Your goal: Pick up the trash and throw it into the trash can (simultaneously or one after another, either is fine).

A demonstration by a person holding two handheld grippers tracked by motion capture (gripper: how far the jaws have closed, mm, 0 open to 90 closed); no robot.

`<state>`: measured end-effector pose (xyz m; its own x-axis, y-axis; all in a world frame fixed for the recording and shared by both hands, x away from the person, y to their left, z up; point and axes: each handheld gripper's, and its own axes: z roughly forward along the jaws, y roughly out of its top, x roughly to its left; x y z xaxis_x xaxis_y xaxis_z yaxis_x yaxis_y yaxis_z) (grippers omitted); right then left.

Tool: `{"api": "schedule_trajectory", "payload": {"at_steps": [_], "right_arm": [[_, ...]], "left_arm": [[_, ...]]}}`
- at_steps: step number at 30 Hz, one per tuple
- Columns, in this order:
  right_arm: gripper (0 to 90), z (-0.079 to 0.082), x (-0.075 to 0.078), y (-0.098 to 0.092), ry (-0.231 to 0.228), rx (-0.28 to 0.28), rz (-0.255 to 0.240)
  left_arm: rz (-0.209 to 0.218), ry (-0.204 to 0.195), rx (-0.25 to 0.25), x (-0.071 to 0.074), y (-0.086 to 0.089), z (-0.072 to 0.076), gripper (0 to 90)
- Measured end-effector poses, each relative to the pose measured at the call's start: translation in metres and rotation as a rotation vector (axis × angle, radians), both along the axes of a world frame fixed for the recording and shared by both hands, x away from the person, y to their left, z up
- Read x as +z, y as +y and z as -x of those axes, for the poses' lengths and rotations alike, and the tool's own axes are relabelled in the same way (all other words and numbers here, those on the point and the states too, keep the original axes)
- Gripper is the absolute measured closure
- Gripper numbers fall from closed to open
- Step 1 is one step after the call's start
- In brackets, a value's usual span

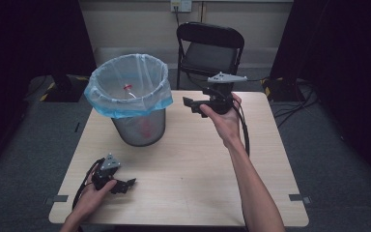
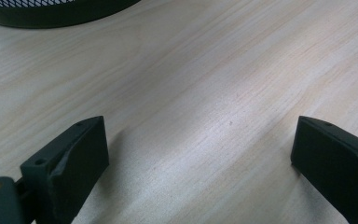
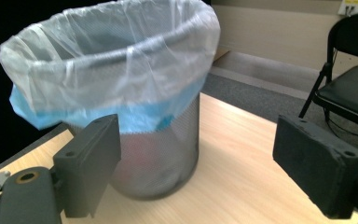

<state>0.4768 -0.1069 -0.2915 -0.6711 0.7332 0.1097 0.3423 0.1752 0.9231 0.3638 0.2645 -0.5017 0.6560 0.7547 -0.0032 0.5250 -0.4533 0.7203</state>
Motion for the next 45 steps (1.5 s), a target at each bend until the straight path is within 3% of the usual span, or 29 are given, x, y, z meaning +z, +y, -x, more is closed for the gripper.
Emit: {"api": "schedule_trajectory", "payload": {"at_steps": [15, 21, 28, 38, 45], "right_arm": [[14.2, 0.020, -0.034, -0.029, 0.054, -0.084, 0.057], [14.2, 0.030, -0.048, -0.043, 0.061, -0.149, 0.094], [14.8, 0.038, -0.061, -0.057, 0.097, -0.154, 0.084], [17.3, 0.057, -0.083, -0.075, 0.126, -0.197, 0.140], [17.2, 0.070, -0.108, -0.084, 0.151, -0.218, 0.176]], "left_arm": [[-0.002, -0.002, 0.008, 0.000, 0.000, 0.000, 3.0], [-0.002, 0.000, 0.006, 0.000, 0.000, 0.000, 3.0], [-0.003, -0.002, 0.007, 0.000, 0.000, 0.000, 3.0], [-0.003, -0.003, 0.008, 0.000, -0.001, 0.000, 3.0], [-0.003, 0.000, 0.005, 0.000, 0.000, 0.000, 2.9]]}}
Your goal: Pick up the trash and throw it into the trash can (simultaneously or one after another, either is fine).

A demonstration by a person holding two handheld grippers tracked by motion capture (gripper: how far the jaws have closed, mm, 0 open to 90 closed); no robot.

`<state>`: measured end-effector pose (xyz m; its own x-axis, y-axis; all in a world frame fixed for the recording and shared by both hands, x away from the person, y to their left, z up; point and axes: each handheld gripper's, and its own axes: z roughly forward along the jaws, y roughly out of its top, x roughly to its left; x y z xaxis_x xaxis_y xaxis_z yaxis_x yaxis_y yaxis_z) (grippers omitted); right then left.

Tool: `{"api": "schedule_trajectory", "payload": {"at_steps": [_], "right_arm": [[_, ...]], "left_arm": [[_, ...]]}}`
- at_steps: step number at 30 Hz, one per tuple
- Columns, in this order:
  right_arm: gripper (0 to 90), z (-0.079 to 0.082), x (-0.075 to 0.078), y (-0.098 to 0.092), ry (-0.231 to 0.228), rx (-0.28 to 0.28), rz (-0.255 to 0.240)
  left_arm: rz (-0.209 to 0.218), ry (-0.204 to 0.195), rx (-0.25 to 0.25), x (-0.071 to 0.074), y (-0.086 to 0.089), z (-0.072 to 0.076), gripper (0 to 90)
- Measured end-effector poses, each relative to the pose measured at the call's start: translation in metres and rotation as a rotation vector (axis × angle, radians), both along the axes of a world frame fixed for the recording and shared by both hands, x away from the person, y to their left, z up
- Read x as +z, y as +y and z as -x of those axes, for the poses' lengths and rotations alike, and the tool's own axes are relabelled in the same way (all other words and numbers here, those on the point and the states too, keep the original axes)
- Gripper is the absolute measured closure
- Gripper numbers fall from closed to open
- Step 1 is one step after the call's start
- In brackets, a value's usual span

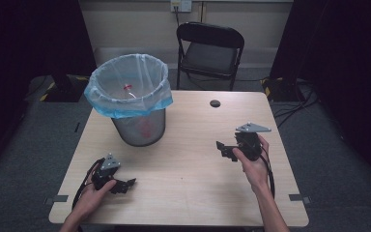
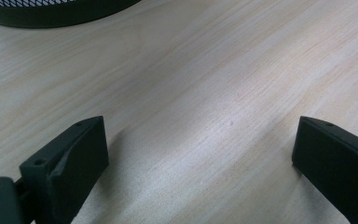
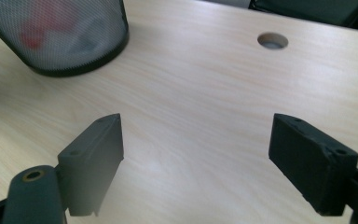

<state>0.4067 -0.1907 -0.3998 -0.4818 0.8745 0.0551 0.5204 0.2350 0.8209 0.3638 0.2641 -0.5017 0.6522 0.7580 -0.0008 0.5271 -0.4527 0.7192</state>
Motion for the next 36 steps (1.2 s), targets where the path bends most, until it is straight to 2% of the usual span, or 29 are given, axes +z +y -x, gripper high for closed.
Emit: {"api": "schedule_trajectory", "payload": {"at_steps": [2, 3, 7, 10, 15, 16, 21, 24, 26, 28, 29, 34, 36], "right_arm": [[16.0, 0.007, -0.010, -0.007, 0.016, -0.018, 0.013], [16.0, 0.007, -0.010, -0.007, 0.016, -0.018, 0.013], [16.2, 0.016, -0.022, -0.020, 0.044, -0.034, -0.005], [15.9, 0.022, -0.036, -0.028, 0.071, -0.051, 0.027], [15.7, 0.026, -0.050, -0.036, 0.103, -0.070, 0.043], [15.6, 0.028, -0.057, -0.040, 0.124, -0.077, 0.060], [15.6, 0.032, -0.069, -0.049, 0.148, -0.100, 0.068], [15.5, 0.035, -0.082, -0.054, 0.173, -0.120, 0.073], [15.6, 0.036, -0.084, -0.055, 0.173, -0.122, 0.076], [15.4, 0.037, -0.090, -0.054, 0.176, -0.120, 0.106], [15.4, 0.037, -0.090, -0.054, 0.176, -0.120, 0.106], [12.6, 0.040, -0.096, -0.050, 0.130, -0.133, 0.139], [11.5, 0.042, -0.100, -0.050, 0.099, -0.135, 0.125]], "left_arm": [[0.000, -0.002, 0.003, 0.000, 0.000, 0.000, 2.9], [0.000, -0.002, 0.003, 0.000, 0.000, 0.000, 2.9], [0.000, 0.000, 0.000, 0.000, 0.000, 0.000, 2.9], [0.000, -0.002, 0.002, 0.000, 0.000, 0.000, 2.9], [0.000, -0.002, 0.003, 0.000, 0.000, 0.000, 2.9], [0.000, -0.002, 0.003, 0.000, 0.000, 0.000, 2.9], [0.000, -0.002, 0.003, 0.000, 0.000, 0.000, 2.9], [0.000, -0.002, 0.002, 0.000, 0.000, 0.000, 2.9], [0.000, -0.002, 0.003, 0.000, 0.000, 0.000, 2.9], [-0.001, -0.002, 0.003, 0.000, 0.000, 0.000, 2.9], [-0.001, -0.002, 0.003, 0.000, 0.000, 0.000, 2.9], [0.000, -0.002, 0.003, 0.000, 0.000, 0.000, 2.9], [0.000, -0.002, 0.003, 0.000, 0.000, 0.000, 2.9]]}}
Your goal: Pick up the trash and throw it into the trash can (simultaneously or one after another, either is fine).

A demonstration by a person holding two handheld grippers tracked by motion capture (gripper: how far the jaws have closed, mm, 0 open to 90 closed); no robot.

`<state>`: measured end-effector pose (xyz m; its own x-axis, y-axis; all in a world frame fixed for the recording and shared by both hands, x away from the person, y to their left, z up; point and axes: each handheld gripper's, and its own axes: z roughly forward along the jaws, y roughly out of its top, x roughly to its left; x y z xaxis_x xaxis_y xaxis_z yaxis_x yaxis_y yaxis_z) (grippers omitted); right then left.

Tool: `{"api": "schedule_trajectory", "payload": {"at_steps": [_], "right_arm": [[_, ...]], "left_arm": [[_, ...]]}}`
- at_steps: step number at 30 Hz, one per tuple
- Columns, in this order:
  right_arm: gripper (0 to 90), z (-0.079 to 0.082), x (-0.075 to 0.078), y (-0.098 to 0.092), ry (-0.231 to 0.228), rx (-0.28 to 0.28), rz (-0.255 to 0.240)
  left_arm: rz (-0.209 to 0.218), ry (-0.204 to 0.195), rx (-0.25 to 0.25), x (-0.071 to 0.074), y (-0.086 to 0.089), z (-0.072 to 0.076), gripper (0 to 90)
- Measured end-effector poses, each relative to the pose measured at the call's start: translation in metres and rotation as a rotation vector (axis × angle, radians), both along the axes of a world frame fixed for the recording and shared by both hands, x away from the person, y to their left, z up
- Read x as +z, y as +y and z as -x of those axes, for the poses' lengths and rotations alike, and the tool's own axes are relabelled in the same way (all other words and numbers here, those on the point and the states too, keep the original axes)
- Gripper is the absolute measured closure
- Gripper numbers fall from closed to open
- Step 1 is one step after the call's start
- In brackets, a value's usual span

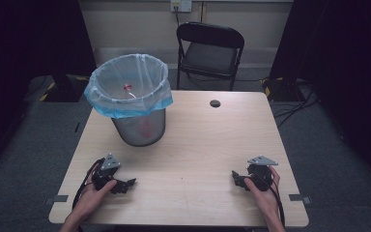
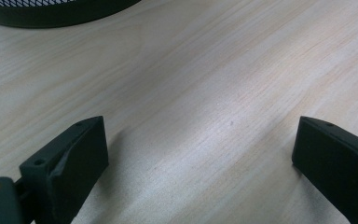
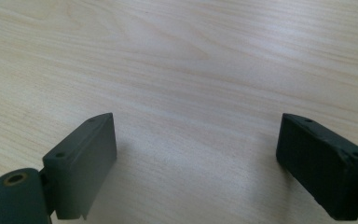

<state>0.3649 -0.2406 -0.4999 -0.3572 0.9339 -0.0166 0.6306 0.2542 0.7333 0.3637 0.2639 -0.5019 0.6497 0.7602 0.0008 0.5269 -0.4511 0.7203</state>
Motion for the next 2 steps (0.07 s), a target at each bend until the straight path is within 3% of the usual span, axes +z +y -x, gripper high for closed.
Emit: {"api": "schedule_trajectory", "payload": {"at_steps": [2], "right_arm": [[11.5, -0.0001, 0.0000, -0.0001, 0.000, 0.001, 0.001]], "left_arm": [[-0.001, 0.000, 0.000, 0.0000, 0.0000, 0.0000, 2.9]]}}
